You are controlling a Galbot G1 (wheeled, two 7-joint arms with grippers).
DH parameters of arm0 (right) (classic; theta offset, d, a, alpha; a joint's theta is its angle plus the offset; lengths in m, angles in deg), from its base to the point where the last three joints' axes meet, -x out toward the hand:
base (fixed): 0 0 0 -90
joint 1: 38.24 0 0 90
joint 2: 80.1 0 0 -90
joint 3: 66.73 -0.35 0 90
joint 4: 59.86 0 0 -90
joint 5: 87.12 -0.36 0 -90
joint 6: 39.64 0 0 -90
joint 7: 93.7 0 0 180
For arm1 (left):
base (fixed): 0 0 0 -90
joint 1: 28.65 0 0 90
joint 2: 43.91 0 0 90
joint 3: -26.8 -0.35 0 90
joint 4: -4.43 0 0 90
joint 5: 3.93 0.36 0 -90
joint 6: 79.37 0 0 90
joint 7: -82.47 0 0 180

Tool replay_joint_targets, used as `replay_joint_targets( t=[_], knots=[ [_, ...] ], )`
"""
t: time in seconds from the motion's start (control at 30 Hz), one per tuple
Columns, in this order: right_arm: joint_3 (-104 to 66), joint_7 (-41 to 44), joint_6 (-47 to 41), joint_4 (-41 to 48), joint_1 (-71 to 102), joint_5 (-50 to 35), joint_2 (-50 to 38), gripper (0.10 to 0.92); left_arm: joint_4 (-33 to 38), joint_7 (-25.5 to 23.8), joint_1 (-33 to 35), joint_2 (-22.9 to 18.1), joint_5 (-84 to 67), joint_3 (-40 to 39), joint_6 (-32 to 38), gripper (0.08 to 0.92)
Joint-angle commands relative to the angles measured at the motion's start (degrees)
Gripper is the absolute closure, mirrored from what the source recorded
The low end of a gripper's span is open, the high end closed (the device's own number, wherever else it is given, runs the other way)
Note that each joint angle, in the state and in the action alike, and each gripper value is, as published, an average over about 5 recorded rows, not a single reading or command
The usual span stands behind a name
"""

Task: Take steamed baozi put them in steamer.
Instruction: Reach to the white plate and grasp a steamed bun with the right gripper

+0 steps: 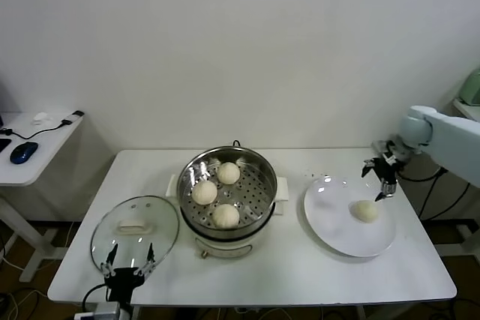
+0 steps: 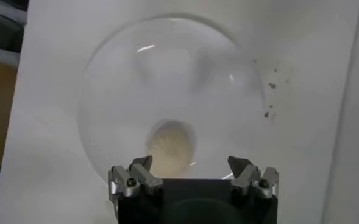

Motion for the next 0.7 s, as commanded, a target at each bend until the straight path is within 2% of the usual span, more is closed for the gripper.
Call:
replay_joint_targets(
  t=[0.03, 0.7],
  knots=[
    [-11.4, -1.1, -3.0, 5.4, 13.5, 4.7, -0.9, 0.203, -0.1, 0.0, 0.0, -0.1, 0.0, -0.1, 0.0, 0.177],
    [-15.0, -2.3, -3.3, 9.4, 16.8, 7.4, 4.0, 0.215, -1.0, 0.1, 0.1, 0.1, 0.3, -0.3, 0.2, 0.177]
  ],
)
